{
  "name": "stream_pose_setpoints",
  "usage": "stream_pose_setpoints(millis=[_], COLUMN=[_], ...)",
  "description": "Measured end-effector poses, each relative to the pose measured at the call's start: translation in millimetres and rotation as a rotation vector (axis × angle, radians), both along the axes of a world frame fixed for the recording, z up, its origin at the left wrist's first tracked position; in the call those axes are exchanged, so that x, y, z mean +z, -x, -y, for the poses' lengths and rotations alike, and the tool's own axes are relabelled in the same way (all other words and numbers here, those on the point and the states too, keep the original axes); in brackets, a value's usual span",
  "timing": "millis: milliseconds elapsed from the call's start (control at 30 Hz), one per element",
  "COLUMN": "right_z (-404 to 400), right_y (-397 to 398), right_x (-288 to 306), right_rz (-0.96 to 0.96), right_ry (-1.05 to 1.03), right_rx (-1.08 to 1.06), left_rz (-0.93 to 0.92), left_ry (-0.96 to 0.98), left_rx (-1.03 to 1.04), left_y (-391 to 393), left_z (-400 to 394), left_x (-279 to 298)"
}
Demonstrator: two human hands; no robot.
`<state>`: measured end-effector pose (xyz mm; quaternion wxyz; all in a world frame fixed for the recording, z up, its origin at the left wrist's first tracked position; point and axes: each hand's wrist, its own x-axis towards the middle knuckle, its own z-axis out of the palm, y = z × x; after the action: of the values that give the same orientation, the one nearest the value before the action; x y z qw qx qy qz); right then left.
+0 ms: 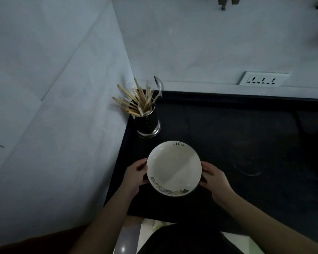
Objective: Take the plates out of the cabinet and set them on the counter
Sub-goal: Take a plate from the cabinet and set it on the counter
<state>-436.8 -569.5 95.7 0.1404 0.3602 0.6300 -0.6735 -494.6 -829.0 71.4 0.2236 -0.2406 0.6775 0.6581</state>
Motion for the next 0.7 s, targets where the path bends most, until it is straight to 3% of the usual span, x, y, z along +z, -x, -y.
stream_pose_setpoints(millis=[700], right_z=[-2], right_y=[20], right_x=[-14], right_rz=[0.042], right_ry=[-0.025], right_rx=[-0.015], left_rz=[0.042], left_ry=[0.041], left_rx=[-0.024], left_y=[26], left_z=[-3], left_x=[-15])
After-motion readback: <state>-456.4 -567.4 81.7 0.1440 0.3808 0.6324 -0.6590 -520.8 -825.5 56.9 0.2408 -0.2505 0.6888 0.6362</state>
